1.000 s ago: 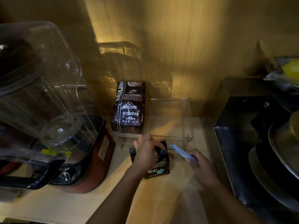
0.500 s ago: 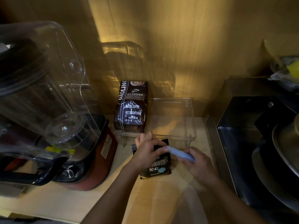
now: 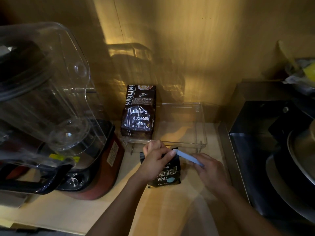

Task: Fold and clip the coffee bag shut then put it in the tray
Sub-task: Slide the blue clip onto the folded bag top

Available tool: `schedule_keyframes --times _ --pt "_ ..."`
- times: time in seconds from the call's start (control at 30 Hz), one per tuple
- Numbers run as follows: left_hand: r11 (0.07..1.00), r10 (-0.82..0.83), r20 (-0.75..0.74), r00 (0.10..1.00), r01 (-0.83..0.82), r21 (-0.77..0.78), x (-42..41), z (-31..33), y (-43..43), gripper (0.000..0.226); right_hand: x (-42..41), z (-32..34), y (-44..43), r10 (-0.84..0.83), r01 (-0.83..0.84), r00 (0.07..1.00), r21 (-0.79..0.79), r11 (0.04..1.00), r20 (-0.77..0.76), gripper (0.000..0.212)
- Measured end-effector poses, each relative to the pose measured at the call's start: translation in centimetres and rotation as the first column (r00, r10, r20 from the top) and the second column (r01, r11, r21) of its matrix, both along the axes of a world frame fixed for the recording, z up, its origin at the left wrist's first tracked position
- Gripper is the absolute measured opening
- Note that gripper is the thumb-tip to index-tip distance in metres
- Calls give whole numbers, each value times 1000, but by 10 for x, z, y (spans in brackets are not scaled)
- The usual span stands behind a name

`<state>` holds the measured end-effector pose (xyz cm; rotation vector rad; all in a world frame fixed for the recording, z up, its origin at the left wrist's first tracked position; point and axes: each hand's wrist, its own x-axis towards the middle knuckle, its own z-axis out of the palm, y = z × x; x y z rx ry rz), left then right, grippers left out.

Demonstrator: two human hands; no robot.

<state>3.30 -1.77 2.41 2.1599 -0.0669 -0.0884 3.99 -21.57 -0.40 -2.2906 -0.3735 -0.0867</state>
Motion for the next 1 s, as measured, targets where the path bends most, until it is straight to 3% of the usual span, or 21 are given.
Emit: schedule_keyframes --times 0.13,0.43,0.57,0.63,0.77,0.87,1.0 --pt "990 -14 92 996 1 144 0 -6 -1 21 1 4 6 48 -47 998 -7 999 40 29" --pt "998 65 3 998 -65 -12 0 1 -2 27 -7 2 8 62 -71 993 93 993 103 23" --pt "995 103 -19 995 -103 -10 3 7 -4 28 -6 0 9 -1 7 1000 257 966 -24 17" --pt "992 123 -22 992 -123 5 4 9 -2 29 -2 3 8 69 -16 984 310 951 -162 19" --pt "991 131 21 991 -131 34 7 10 0 31 2 14 3 298 -66 859 488 870 -415 14" --pt "991 127 12 992 -128 36 6 11 -2 31 8 18 -4 271 -36 859 477 878 -435 6" --pt "996 94 -11 995 -94 1 1 15 1 24 16 29 -15 294 -124 891 437 891 -346 7"
